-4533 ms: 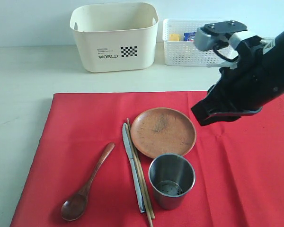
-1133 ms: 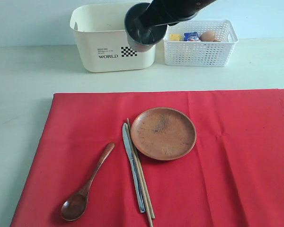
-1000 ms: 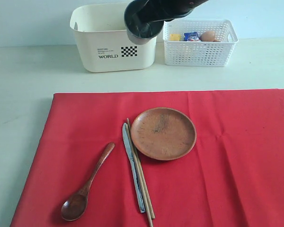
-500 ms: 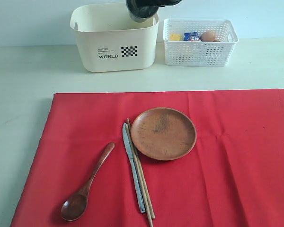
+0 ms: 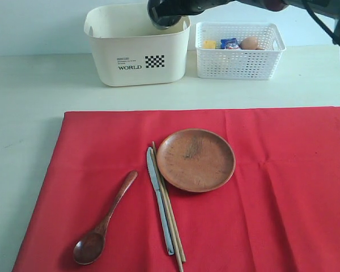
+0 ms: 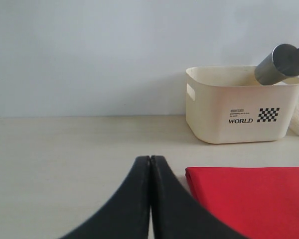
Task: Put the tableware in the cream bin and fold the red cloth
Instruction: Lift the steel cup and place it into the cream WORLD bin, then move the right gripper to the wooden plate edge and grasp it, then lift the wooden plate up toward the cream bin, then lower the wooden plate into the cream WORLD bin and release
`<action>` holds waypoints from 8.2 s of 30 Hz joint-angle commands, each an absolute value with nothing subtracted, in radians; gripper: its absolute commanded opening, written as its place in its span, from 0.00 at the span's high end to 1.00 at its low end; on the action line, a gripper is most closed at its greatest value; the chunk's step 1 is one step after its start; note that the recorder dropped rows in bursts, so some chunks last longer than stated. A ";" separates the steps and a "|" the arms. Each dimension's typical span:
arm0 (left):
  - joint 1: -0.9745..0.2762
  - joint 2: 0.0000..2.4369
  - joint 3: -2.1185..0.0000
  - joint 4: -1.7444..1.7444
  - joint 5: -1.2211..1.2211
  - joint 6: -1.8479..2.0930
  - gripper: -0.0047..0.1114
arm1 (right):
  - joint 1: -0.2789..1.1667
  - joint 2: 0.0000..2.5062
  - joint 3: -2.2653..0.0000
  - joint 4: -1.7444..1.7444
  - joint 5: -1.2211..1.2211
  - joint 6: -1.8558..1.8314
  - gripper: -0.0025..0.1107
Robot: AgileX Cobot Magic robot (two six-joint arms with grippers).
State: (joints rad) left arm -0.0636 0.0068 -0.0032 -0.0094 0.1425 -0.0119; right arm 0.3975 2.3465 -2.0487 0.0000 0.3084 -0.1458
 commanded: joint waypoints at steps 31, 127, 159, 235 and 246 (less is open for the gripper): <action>-0.072 0.000 0.000 -0.022 0.140 -0.015 0.95 | 0.394 2.359 -2.073 0.000 0.281 -0.157 0.64; -0.072 0.000 0.000 -0.022 0.140 -0.015 0.95 | 0.315 2.110 -1.284 0.369 0.794 -0.427 0.61; -0.072 0.000 0.000 -0.022 0.140 -0.015 0.95 | 0.302 1.944 -1.284 0.479 0.848 -0.549 0.98; -0.072 0.000 0.000 -0.022 0.140 -0.015 0.95 | 0.213 2.468 -2.221 1.179 0.585 -0.602 0.98; -0.072 0.000 0.000 -0.022 0.140 -0.015 0.95 | 0.213 2.519 -2.229 1.305 0.531 -0.602 0.98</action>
